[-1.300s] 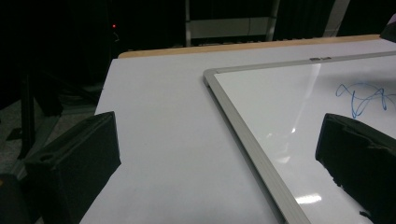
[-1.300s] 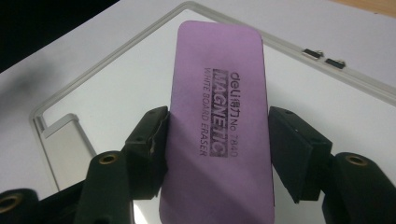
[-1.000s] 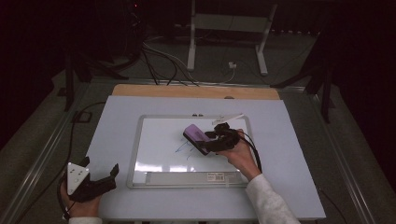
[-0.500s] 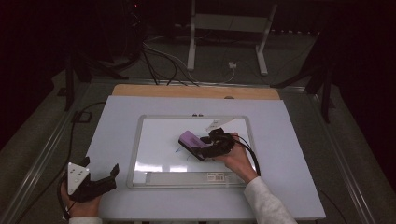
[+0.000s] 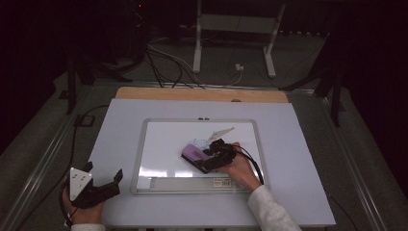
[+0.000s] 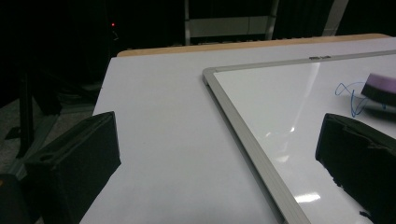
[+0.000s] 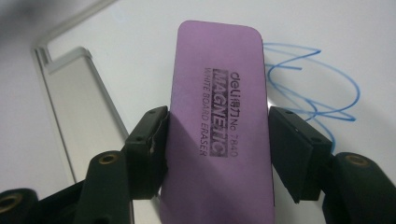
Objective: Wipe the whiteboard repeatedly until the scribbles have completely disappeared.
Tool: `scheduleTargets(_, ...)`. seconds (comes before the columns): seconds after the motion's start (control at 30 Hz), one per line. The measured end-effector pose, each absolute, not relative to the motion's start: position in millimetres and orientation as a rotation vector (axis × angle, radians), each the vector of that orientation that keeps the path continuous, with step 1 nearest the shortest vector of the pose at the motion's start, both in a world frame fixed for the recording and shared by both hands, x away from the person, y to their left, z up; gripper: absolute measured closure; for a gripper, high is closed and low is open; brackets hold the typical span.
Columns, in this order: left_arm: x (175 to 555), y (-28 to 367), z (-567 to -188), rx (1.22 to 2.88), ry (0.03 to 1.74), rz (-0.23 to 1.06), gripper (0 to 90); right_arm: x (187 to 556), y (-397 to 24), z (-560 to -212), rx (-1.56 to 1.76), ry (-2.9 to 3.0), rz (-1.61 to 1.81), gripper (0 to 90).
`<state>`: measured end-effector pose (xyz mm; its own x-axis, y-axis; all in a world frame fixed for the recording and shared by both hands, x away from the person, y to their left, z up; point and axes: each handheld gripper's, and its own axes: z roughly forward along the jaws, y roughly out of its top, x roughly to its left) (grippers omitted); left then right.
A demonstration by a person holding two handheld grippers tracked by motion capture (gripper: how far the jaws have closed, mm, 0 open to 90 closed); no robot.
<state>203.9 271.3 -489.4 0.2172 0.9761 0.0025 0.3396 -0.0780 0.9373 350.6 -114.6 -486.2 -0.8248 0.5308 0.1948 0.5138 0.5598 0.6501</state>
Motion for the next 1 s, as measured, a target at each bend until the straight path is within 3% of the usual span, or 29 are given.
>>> scheduleTargets(0.23,204,271,-489,1.588,1.271,0.888,0.6,350,-110,-491,0.926,2.790,1.102,39.7)
scheduleTargets(0.4,204,271,-489,1.591,1.269,0.887,0.6,350,-110,-491,0.944,2.792,1.131,30.2)
scheduleTargets(0.5,204,271,-489,1.589,1.269,0.889,0.6,351,-107,-493,0.966,2.788,1.147,29.4)
scheduleTargets(0.6,204,271,-489,1.590,1.270,0.889,0.6,352,-104,-496,0.981,2.785,1.153,31.5)
scheduleTargets(0.7,204,271,-489,1.589,1.270,0.888,0.6,353,-103,-500,0.992,2.788,1.164,39.5)
scheduleTargets(1.0,204,271,-489,1.590,1.269,0.890,0.6,352,-102,-500,1.010,2.786,1.160,41.3)
